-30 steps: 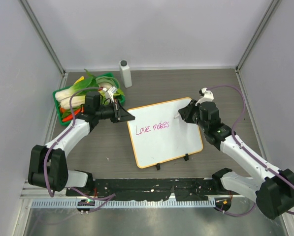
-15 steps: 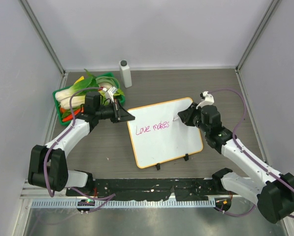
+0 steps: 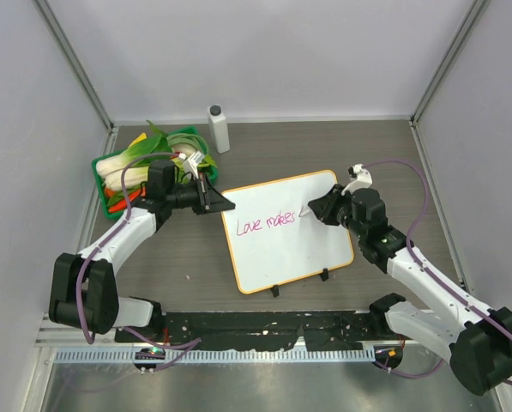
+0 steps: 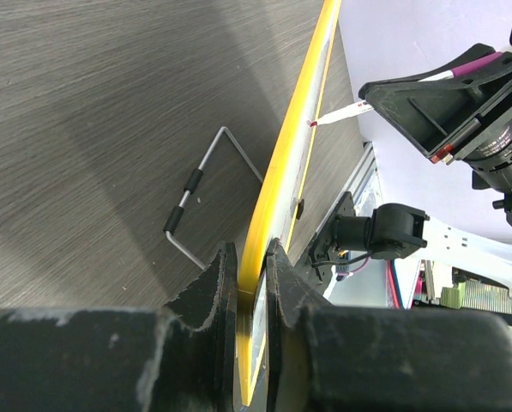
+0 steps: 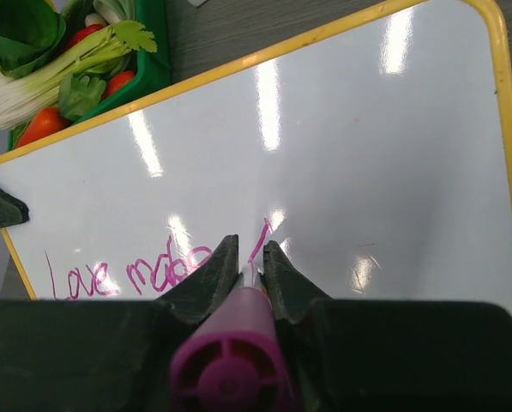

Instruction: Write a sentence on the whiteboard

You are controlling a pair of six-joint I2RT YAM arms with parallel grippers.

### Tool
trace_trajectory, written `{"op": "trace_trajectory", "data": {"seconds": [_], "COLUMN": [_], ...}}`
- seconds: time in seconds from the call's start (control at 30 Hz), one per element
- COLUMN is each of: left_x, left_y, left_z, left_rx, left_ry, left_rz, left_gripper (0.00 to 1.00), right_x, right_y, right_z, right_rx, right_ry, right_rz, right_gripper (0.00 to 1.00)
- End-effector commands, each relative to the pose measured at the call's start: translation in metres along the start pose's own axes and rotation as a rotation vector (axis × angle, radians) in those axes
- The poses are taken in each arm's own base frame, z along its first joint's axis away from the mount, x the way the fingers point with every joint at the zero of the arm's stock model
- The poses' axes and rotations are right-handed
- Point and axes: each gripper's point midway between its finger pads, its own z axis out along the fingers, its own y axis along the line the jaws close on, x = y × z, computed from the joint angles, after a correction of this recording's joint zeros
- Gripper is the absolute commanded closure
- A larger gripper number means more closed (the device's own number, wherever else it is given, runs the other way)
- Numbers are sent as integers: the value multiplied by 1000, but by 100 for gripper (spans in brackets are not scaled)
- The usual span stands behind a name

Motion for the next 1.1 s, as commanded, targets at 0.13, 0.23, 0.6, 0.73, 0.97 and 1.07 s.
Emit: {"op": "trace_trajectory", "data": {"seconds": [0.13, 0.23, 0.6, 0.73, 0.97, 1.07], "left_x": [8, 9, 8, 9, 11, 12], "left_y": [43, 43, 44, 50, 60, 61], "left_z": [4, 5, 4, 2, -1, -1], "left_rx": [-182, -182, -192, -225, -289, -296], "left_ry": [3, 8, 6, 12, 31, 33], "left_rz": [26, 24, 22, 15, 8, 4], "left_gripper": [100, 100, 100, 100, 100, 100], "right_x": [17, 18, -12, -36, -61, -56], "right_y": [-13, -15, -1, 16, 23, 18], "right_z": [-6, -6, -10, -14, -12, -6], "right_rx": [43, 47, 32, -4, 4, 24], "right_ry": [51, 52, -30, -83, -142, -127], "right_rz": [-11, -12, -16, -20, -48, -61], "right_gripper": [99, 98, 98, 99, 99, 98]}}
